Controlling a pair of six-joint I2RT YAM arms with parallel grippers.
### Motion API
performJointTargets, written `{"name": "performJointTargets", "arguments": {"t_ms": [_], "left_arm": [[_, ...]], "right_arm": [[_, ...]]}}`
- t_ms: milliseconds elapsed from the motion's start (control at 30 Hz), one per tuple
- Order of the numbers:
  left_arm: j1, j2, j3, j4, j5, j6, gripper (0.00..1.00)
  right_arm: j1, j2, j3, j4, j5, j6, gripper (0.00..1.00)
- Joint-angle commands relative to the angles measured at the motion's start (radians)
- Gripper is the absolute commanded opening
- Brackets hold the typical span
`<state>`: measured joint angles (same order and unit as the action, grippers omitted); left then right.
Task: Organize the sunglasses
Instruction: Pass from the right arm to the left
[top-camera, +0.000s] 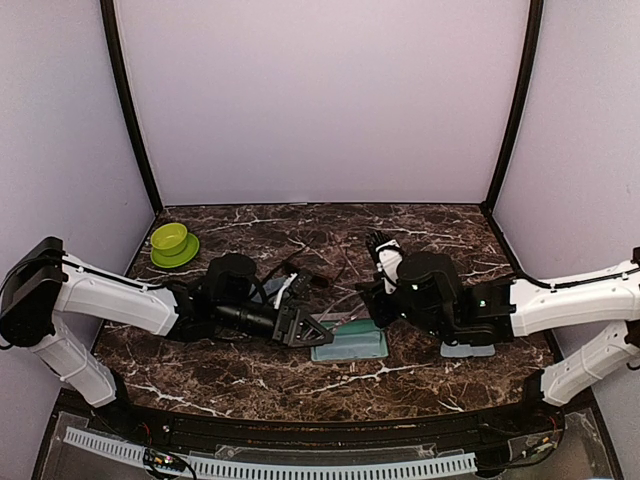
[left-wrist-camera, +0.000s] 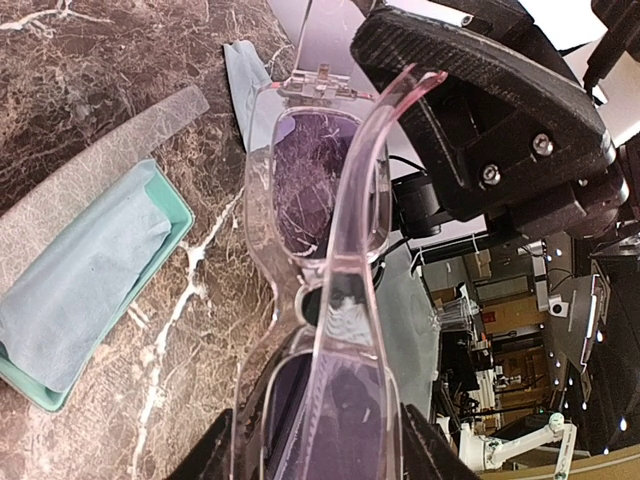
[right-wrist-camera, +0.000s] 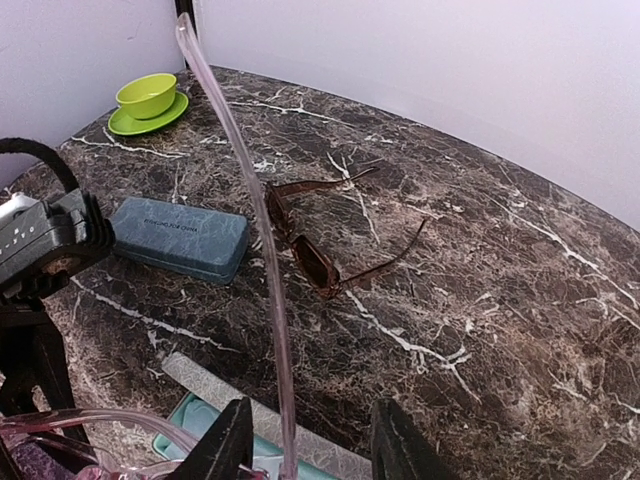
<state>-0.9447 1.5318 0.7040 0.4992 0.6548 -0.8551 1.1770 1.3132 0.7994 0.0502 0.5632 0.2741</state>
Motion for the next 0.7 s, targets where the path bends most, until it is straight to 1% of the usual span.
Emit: {"name": "performJointTargets", "arguments": {"t_ms": [0,133,367,533,667], "left_arm": [[0.012,-0.033,0.000,-0.005,-0.016,0.026,0.00],[0.018,-0.038,-0.006,0.028,-0.005,0.011,0.00],[0.020,-0.041,-0.007,0.006,-0.016,0.039,0.00],[0.018,-0.044,0.042,-0.136,-0.078,0.138,0.00],[0.015,-0.062,0.077,-0.255,-0.147,0.221,0.00]], "right_arm": [[-0.011,-0.049,0.025,-0.037,-0.011,0.016,0.43],[-0.020,-0.074,0.012,-0.067,-0.015,0.029,0.45],[-0.031,-0.141,-0.005,-0.069,-0.025,0.042,0.46],[-0.034,-0.128,0.027,-0.076,-0.058,0.035,0.46],[-0.034,-0.068,0.083,-0.086,-0.101,0.043,0.47]]}}
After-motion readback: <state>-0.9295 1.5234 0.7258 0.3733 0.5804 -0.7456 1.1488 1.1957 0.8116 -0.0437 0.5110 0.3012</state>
